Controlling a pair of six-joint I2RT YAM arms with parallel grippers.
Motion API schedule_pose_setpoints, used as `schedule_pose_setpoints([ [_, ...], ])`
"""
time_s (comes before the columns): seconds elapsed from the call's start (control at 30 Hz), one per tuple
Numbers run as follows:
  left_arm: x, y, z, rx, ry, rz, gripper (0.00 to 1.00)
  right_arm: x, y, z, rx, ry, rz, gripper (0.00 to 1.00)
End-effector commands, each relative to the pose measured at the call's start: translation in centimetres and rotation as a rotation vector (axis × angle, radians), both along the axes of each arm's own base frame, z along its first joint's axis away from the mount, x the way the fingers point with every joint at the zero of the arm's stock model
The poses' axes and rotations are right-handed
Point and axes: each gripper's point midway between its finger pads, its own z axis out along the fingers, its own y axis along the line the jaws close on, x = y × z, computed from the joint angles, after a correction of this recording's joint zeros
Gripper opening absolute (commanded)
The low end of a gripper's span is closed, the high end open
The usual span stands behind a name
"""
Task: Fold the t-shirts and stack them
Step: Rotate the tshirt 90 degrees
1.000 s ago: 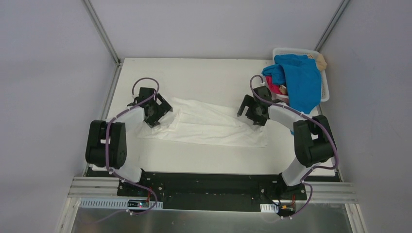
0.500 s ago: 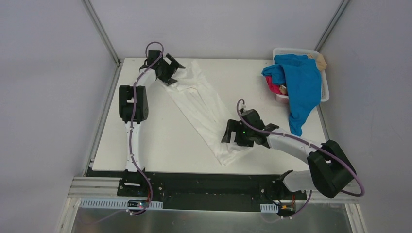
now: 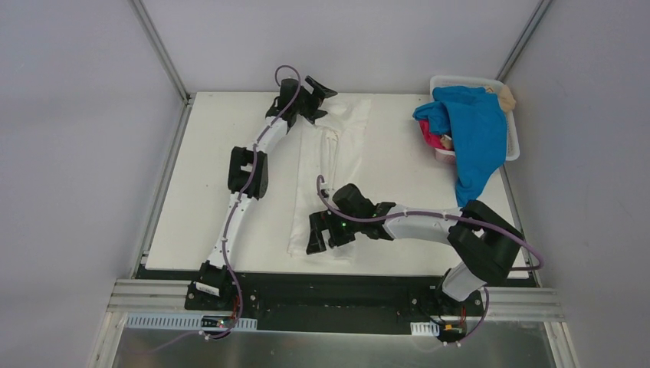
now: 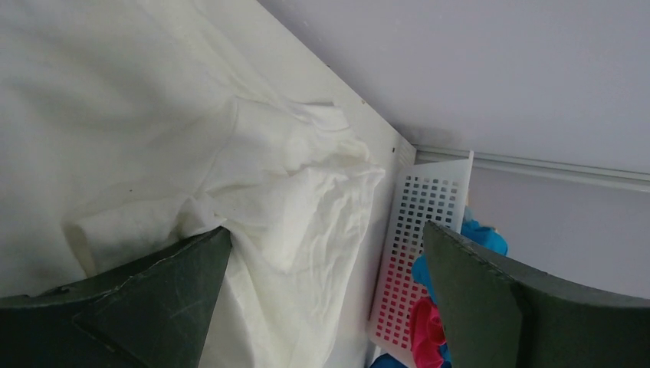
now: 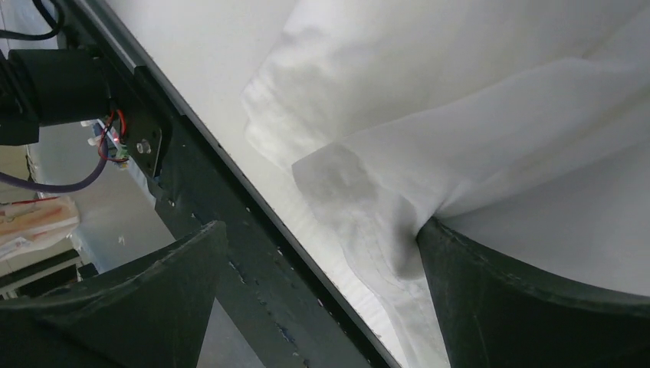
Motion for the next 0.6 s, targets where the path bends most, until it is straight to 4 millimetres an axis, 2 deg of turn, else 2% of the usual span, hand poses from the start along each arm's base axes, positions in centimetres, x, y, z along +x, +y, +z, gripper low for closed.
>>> schedule_pose_setpoints([
  [0.0, 1.7, 1.5, -3.7, 0.021, -0.003, 0.121, 0.99, -2.9, 1.3, -0.2, -0.012, 0.029, 0.15, 0.99],
  [0.1, 2.0, 2.3, -3.0, 0.081, -0.02, 0.145, 0.99, -3.0, 0.8, 0.5, -0.025, 0.007, 0.153, 0.99],
  [0.2, 2.0, 3.1, -0.8, 0.11, -0.043, 0.142, 0.99, -2.9, -0.6, 1.7, -0.039, -0.047, 0.154, 0.99],
  [0.27, 1.5, 3.3, 1.2, 0.127, -0.068, 0.111, 0.99, -3.2, -1.5, 2.9, -0.036, -0.072, 0.163, 0.99],
  [0.33, 0.8, 3.4, 4.1, 0.168, -0.113, 0.074, 0.99, -3.5, -2.4, 3.8, -0.045, -0.086, 0.161, 0.99],
  [0.47, -1.6, 4.1, 9.4, 0.271, -0.165, 0.019, 0.99, -3.9, -3.9, 5.4, -0.048, -0.101, 0.139, 0.98],
  [0.57, -3.8, 4.2, 12.8, 0.303, -0.205, -0.03, 0.99, -2.5, -5.1, 5.3, -0.086, -0.15, 0.03, 0.98],
])
